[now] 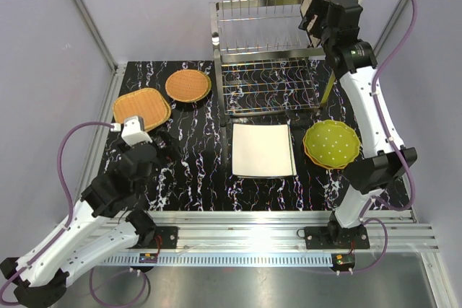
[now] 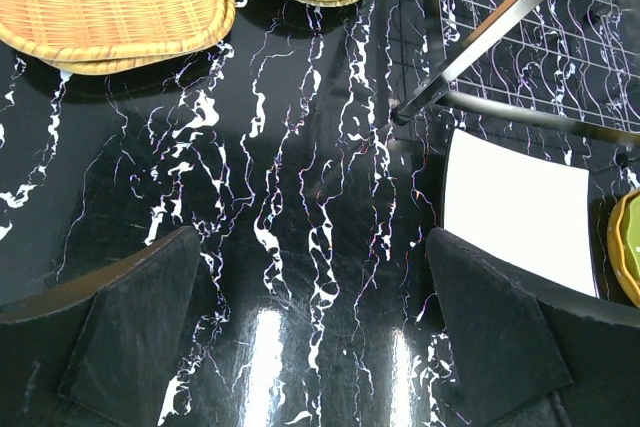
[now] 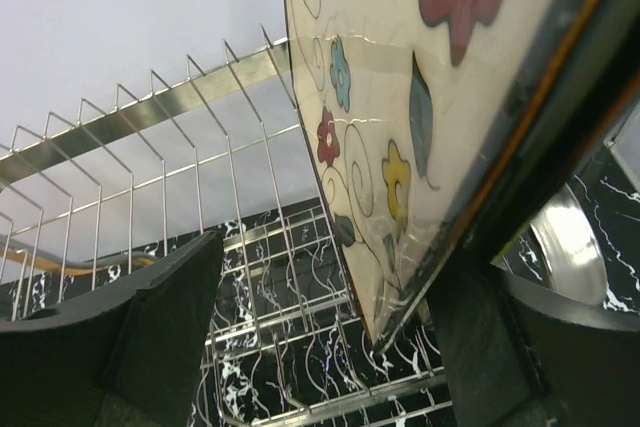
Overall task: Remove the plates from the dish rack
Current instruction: Grab a plate with the right arm
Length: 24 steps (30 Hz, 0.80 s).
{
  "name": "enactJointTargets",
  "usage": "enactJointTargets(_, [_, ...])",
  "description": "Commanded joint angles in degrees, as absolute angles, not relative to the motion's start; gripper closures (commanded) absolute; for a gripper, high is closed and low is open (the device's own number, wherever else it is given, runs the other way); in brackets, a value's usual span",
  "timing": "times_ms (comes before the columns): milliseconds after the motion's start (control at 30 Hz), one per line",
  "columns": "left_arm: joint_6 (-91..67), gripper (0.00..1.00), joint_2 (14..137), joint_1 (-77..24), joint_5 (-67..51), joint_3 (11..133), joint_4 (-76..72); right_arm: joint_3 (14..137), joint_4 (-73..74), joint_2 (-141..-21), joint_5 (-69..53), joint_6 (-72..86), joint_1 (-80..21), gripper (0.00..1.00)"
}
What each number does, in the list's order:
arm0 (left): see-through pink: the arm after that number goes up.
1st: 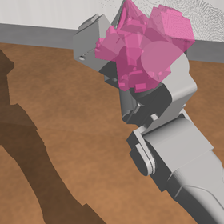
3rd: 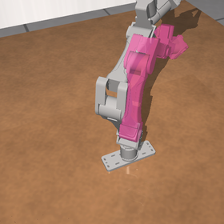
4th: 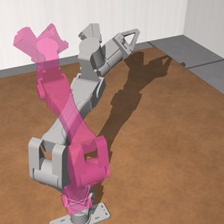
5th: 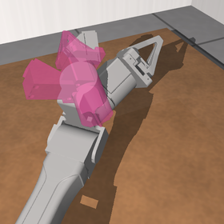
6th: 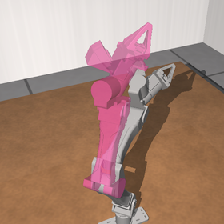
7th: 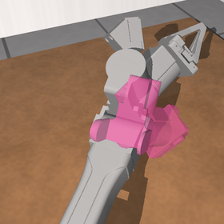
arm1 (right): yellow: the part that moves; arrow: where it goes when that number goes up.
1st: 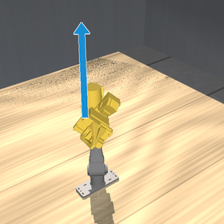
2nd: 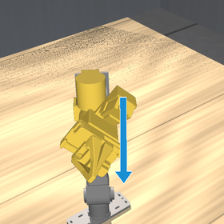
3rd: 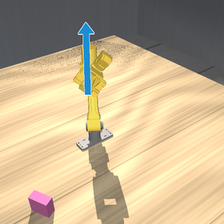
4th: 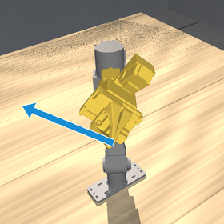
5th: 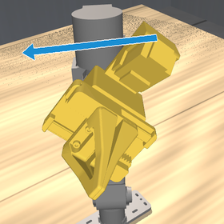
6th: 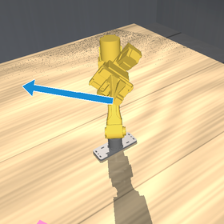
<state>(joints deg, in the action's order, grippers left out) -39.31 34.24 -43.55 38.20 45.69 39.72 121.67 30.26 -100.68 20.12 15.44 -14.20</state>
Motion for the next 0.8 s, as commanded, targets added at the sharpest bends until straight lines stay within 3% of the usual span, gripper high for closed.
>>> enactJointTargets(0, [-40.43, 0.01, 33.40, -43.42, 40.69, 45.79, 38.93, 124.37, 25.67, -101.86, 26.19, 13.01, -14.59, 0.13])
enactJointTargets(300, [-40.60, 0.01, 32.96, -43.42, 41.66, 47.02, 40.78, 116.82, 9.70, -103.10, 30.67, 2.47, -14.68, 0.17])
enactJointTargets(767, [-42.27, 0.01, 31.03, -43.42, 42.63, 48.43, 44.21, 103.10, -8.34, -99.58, 26.90, -4.83, -14.50, 0.48])
